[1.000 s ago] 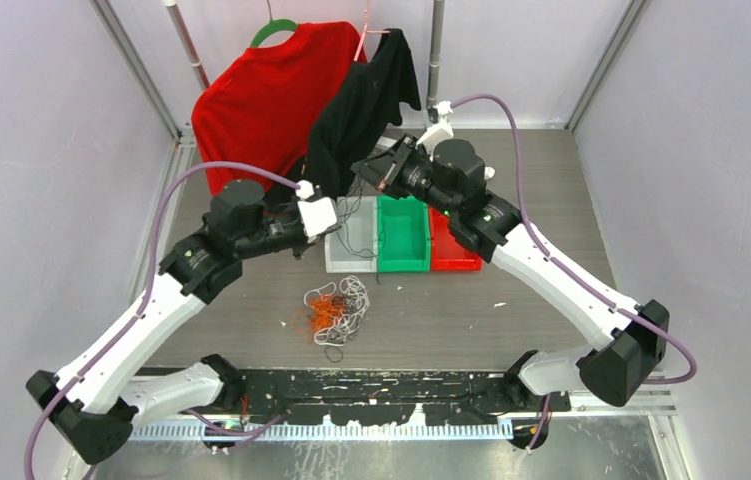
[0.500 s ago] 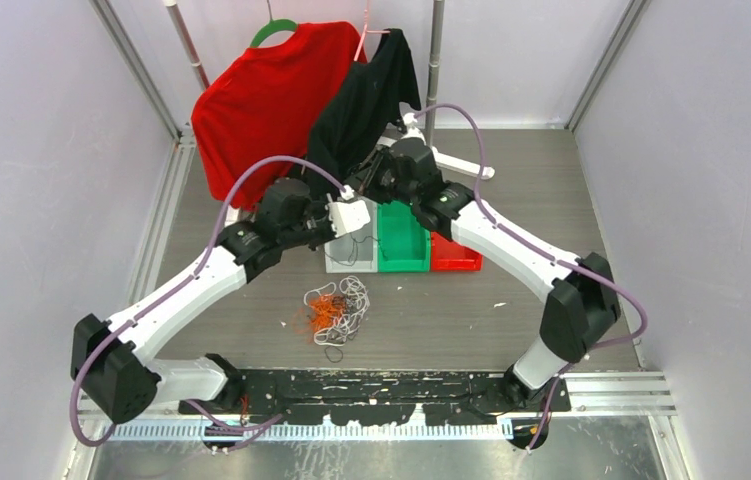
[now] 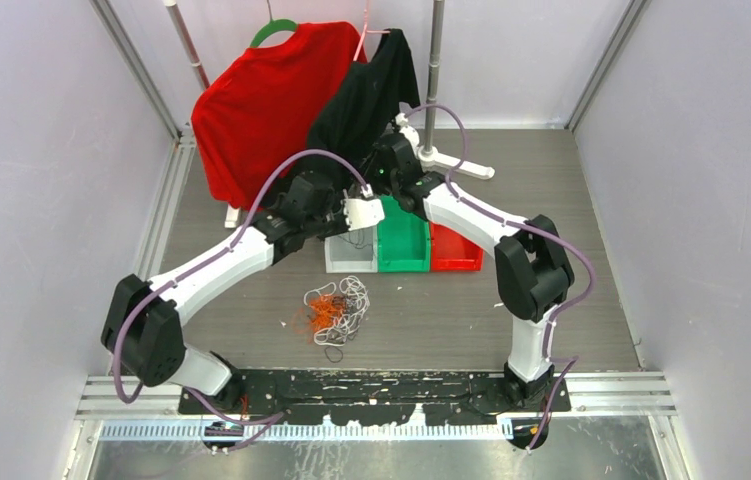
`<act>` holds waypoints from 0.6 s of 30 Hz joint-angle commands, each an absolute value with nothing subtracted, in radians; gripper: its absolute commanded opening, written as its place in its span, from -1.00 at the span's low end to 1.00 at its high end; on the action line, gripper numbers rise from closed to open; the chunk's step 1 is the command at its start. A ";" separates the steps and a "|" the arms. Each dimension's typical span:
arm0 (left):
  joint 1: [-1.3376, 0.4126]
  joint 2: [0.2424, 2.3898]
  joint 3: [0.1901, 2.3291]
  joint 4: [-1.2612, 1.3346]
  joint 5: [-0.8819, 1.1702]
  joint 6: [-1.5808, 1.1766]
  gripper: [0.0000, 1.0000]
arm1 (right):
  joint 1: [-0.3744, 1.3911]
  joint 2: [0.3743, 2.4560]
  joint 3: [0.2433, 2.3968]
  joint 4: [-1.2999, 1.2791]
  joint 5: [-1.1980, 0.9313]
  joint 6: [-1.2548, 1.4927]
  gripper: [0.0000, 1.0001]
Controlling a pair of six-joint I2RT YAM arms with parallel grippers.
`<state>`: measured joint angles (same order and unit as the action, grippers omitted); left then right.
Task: Untangle the cables
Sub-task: Place the cable in the bin.
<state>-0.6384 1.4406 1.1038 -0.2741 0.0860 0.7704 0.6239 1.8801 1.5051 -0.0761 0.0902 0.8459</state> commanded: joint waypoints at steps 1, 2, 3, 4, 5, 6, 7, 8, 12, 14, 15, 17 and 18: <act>-0.619 1.470 1.171 -0.277 0.099 0.759 -0.97 | 0.606 1.870 1.475 -0.043 0.196 0.766 -0.99; -0.618 1.480 1.175 -0.294 0.106 0.757 -0.96 | 0.603 1.870 1.454 -0.042 0.204 0.749 -0.99; -0.617 1.488 1.178 -0.306 0.113 0.755 -0.94 | 0.600 1.872 1.440 -0.043 0.208 0.733 -0.99; -0.616 1.494 1.179 -0.317 0.123 0.754 -0.91 | 0.600 1.874 1.429 -0.048 0.211 0.713 -0.99; -0.616 1.499 1.181 -0.325 0.132 0.751 -0.89 | 0.601 1.878 1.419 -0.057 0.213 0.696 -0.99; -0.617 1.500 1.188 -0.334 0.141 0.742 -0.87 | 0.601 1.881 1.416 -0.065 0.212 0.678 -0.98; -0.615 1.500 1.197 -0.347 0.149 0.732 -0.85 | 0.601 1.885 1.414 -0.073 0.211 0.665 -0.99; -0.613 1.500 1.212 -0.362 0.159 0.718 -0.78 | 0.601 1.890 1.415 -0.079 0.209 0.651 -0.99; -0.558 1.490 1.314 -0.494 0.254 0.629 -0.47 | 0.612 1.911 1.430 -0.099 0.216 0.599 -0.99; -0.504 1.481 1.379 -0.574 0.309 0.587 -0.37 | 0.630 1.933 1.456 -0.122 0.234 0.560 -0.99; -0.485 1.476 1.398 -0.610 0.327 0.574 -0.34 | 0.641 1.947 1.477 -0.140 0.247 0.540 -0.99; -0.438 1.456 1.420 -0.681 0.378 0.546 -0.30 | 0.667 1.975 1.510 -0.174 0.279 0.500 -0.99; -0.418 1.437 1.422 -0.705 0.401 0.539 -0.29 | 0.681 1.987 1.524 -0.190 0.295 0.483 -0.99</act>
<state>-0.4961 1.5085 1.3640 -0.5491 0.2684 0.6250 0.6285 1.9530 1.4387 -0.1448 0.2211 0.5919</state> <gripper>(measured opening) 0.344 0.070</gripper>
